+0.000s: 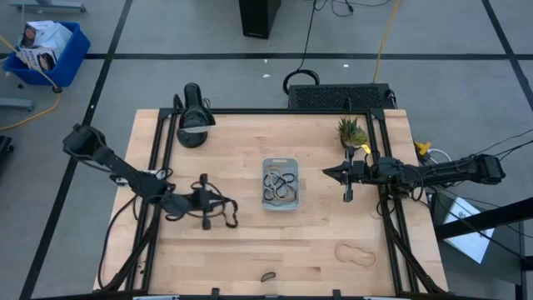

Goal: Pick and place rubber bands into bin
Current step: Put the black rubber band into the gray container

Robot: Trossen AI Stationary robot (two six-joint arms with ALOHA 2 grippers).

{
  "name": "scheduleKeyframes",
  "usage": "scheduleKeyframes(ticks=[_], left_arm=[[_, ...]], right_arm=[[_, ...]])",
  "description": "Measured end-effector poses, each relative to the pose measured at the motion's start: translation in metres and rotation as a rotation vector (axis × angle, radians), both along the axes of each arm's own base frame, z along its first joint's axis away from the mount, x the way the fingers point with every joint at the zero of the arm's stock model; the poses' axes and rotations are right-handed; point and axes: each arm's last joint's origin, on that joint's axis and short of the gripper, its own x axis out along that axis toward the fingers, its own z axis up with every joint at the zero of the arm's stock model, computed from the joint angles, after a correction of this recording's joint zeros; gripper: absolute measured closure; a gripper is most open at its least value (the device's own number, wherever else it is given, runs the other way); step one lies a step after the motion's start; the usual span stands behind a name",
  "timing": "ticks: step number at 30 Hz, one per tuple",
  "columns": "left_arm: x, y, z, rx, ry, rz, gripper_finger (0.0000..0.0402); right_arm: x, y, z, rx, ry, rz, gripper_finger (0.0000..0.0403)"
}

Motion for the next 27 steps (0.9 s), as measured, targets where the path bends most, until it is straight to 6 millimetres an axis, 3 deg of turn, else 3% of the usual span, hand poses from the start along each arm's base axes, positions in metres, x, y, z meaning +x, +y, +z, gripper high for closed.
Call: scheduleKeyframes(ticks=[5,9,20,24,27], left_arm=[[-0.004,0.013,-0.003,-0.050,-0.034,0.088,0.0398],[0.009,0.020,0.011,-0.106,-0.065,0.113,0.0398],[0.083,0.032,0.113,0.009,-0.030,0.103,0.0399],[0.115,0.043,0.122,0.045,0.011,0.070,0.0399],[0.139,0.053,0.115,0.044,0.052,0.059,0.0399]], right_arm=[[0.000,0.000,0.000,0.000,-0.001,0.000,0.0403],[0.000,0.000,0.000,0.000,-0.001,-0.001,0.0403],[0.000,0.000,0.000,0.001,0.000,-0.001,0.0403],[0.000,0.000,0.000,0.001,0.000,-0.001,0.0403],[0.000,0.000,0.000,0.001,0.000,-0.001,0.0403]])
